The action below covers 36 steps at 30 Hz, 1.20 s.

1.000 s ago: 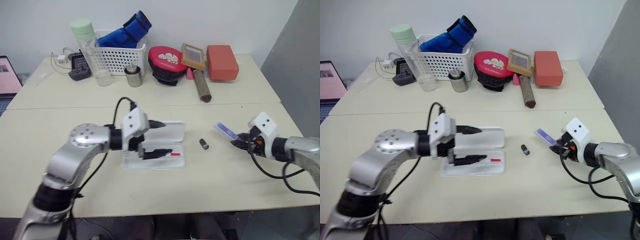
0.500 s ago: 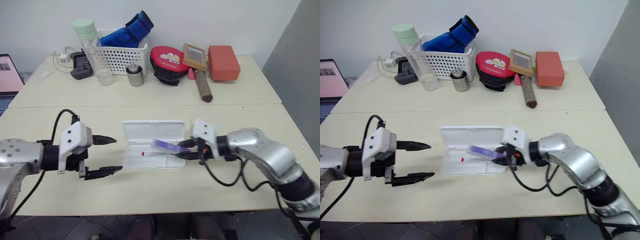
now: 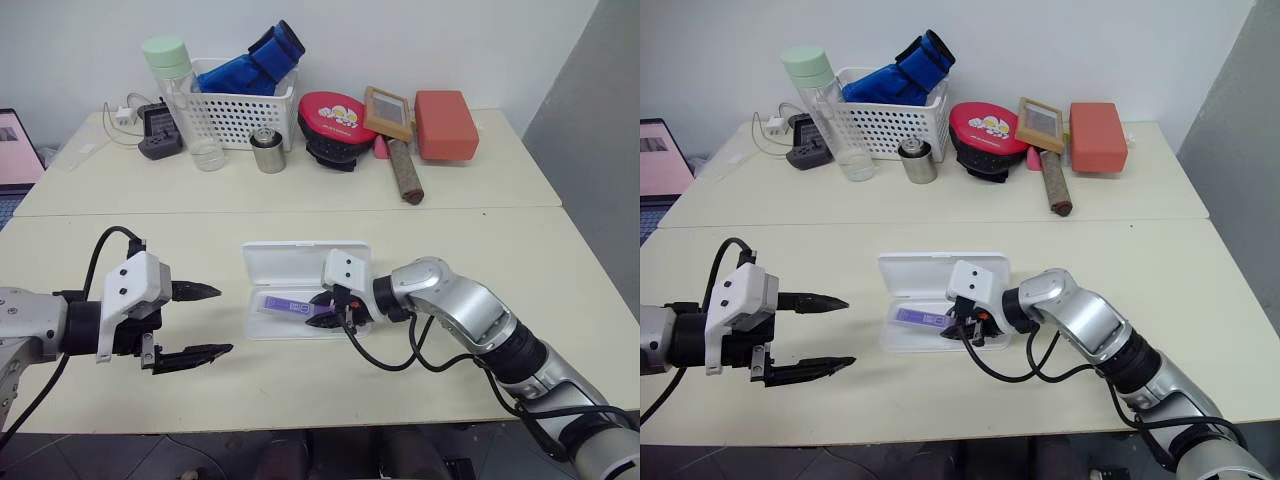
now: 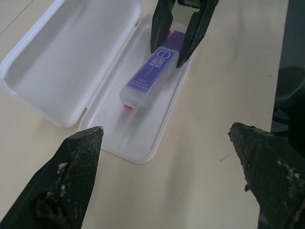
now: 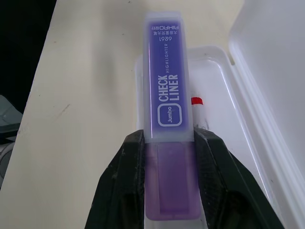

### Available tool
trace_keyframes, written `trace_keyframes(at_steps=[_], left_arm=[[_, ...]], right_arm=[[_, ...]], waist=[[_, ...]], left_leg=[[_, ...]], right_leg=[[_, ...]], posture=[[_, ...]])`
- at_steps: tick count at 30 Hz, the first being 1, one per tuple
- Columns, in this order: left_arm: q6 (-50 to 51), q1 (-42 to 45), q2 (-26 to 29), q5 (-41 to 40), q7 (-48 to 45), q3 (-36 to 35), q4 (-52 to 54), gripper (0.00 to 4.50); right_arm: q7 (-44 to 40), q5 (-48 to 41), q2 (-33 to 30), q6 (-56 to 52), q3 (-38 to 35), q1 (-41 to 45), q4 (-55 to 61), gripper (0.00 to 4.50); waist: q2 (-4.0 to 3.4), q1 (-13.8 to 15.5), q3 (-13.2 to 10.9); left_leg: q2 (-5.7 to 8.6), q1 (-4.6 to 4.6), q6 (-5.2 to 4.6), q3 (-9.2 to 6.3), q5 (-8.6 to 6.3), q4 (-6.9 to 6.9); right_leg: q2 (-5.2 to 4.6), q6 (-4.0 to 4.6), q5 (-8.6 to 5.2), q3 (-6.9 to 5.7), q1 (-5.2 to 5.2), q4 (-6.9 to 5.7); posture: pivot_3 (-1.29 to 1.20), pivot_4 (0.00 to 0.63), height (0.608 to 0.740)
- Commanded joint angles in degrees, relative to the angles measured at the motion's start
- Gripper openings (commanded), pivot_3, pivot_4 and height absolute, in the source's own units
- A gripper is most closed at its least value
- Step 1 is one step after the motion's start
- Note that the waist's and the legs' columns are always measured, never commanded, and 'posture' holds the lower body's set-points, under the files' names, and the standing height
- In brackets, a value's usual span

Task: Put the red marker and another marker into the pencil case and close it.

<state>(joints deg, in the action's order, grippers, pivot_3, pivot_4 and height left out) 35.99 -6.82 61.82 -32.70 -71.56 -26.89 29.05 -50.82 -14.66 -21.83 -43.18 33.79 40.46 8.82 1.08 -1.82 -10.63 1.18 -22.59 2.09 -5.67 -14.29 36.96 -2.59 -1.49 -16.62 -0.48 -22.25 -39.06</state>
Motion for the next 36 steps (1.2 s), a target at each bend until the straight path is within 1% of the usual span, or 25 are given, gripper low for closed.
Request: trace_keyframes(at_steps=[1, 9, 21, 23, 24, 25, 29, 31, 34, 36], left_arm=[[0.49, 0.47, 0.92, -1.21, 0.84, -2.14, 1.7, 4.5], [0.83, 0.8, 1.17, -1.62, 1.68, -1.93, 1.84, 4.5], [0.43, 1.34, 1.16, -1.33, 2.59, -0.99, 1.51, 4.5], [0.25, 1.36, 1.12, -1.14, 2.64, -0.75, 1.42, 4.5], [0.27, 1.37, 1.1, -1.15, 2.66, -0.71, 1.41, 4.5], [0.26, 1.39, 1.1, -1.14, 2.67, -0.67, 1.4, 4.5], [0.19, 1.34, 1.14, -1.11, 2.56, -0.72, 1.31, 4.5], [0.17, 1.47, 1.17, -1.16, 2.5, -0.61, 1.23, 4.5], [0.15, 1.73, 1.15, -1.32, 2.44, -0.37, 1.17, 4.5], [0.14, 2.43, 1.0, -1.69, 2.47, 0.36, 1.17, 4.5]], right_arm=[[-0.74, 1.92, 2.39, 2.92, 0.96, 1.55, -2.92, 1.08], [-3.42, 5.52, 3.26, 6.57, 2.81, 1.64, -6.3, 1.08], [-5.83, 6.61, 3.84, 5.72, 2.72, 1.29, -5.25, 1.08], [-5.92, 6.68, 4.05, 5.7, 2.58, 1.28, -5.19, 1.79], [-5.98, 6.72, 4.13, 5.75, 2.52, 1.29, -5.18, 1.83], [-6.03, 6.77, 4.21, 5.89, 2.47, 1.32, -5.18, 2.04], [-6.24, 6.53, 4.68, 5.79, 1.89, 1.62, -4.85, 2.94], [-6.72, 5.29, 4.89, 5.17, 0.69, 1.96, -3.65, 3.48], [-7.19, 3.21, 5.12, 3.61, -1.59, 2.42, -1.54, 4.18], [-7.67, 1.58, 4.55, 2.2, -3.5, 2.44, 0.58, 4.47]], waist=[[-0.01, -0.03, -0.01], [-0.01, -0.02, -0.01], [-0.01, -0.02, -0.01], [-0.01, -0.02, -0.01], [-0.01, -0.02, -0.01], [-0.01, -0.02, -0.01], [-0.02, -0.02, -0.01], [-0.02, -0.02, -0.01], [-0.03, -0.01, -0.02], [-0.03, -0.01, -0.02]], left_leg=[[0.0, 0.0, 0.0, 0.0, 0.0, -0.01], [-0.01, 0.0, 0.0, -0.01, 0.0, -0.01], [-0.01, 0.01, 0.0, -0.01, 0.0, -0.01], [-0.01, 0.01, 0.0, -0.01, 0.0, -0.01], [-0.01, 0.01, 0.0, -0.01, 0.0, -0.01], [-0.01, 0.01, 0.0, -0.01, 0.0, -0.01], [-0.01, 0.01, 0.01, -0.02, 0.0, -0.02], [-0.01, 0.01, 0.01, -0.02, 0.0, -0.02], [-0.01, 0.0, 0.01, -0.02, 0.0, -0.01], [-0.01, 0.01, 0.01, -0.03, 0.0, -0.02]], right_leg=[[0.01, 0.0, 0.0, 0.0, -0.01, -0.02], [0.03, 0.01, 0.0, 0.0, -0.01, -0.01], [0.03, 0.01, 0.0, 0.0, -0.01, -0.01], [0.02, 0.01, 0.0, 0.0, -0.01, -0.01], [0.02, 0.01, 0.0, 0.0, -0.01, -0.01], [0.02, 0.01, 0.0, 0.01, -0.01, -0.01], [0.03, 0.01, 0.0, 0.0, -0.02, -0.02], [0.03, 0.01, 0.0, 0.0, -0.02, -0.01], [0.02, 0.01, 0.0, 0.0, -0.02, -0.01], [0.02, 0.01, 0.0, 0.0, -0.02, -0.01]], posture=[[0.0, 0.15, 0.74], [0.0, 0.15, 0.74], [0.0, 0.15, 0.74], [0.0, 0.15, 0.74], [0.0, 0.15, 0.74], [0.0, 0.15, 0.74], [0.0, 0.15, 0.74], [0.0, 0.15, 0.74], [0.0, 0.15, 0.74], [0.0, 0.15, 0.74]])
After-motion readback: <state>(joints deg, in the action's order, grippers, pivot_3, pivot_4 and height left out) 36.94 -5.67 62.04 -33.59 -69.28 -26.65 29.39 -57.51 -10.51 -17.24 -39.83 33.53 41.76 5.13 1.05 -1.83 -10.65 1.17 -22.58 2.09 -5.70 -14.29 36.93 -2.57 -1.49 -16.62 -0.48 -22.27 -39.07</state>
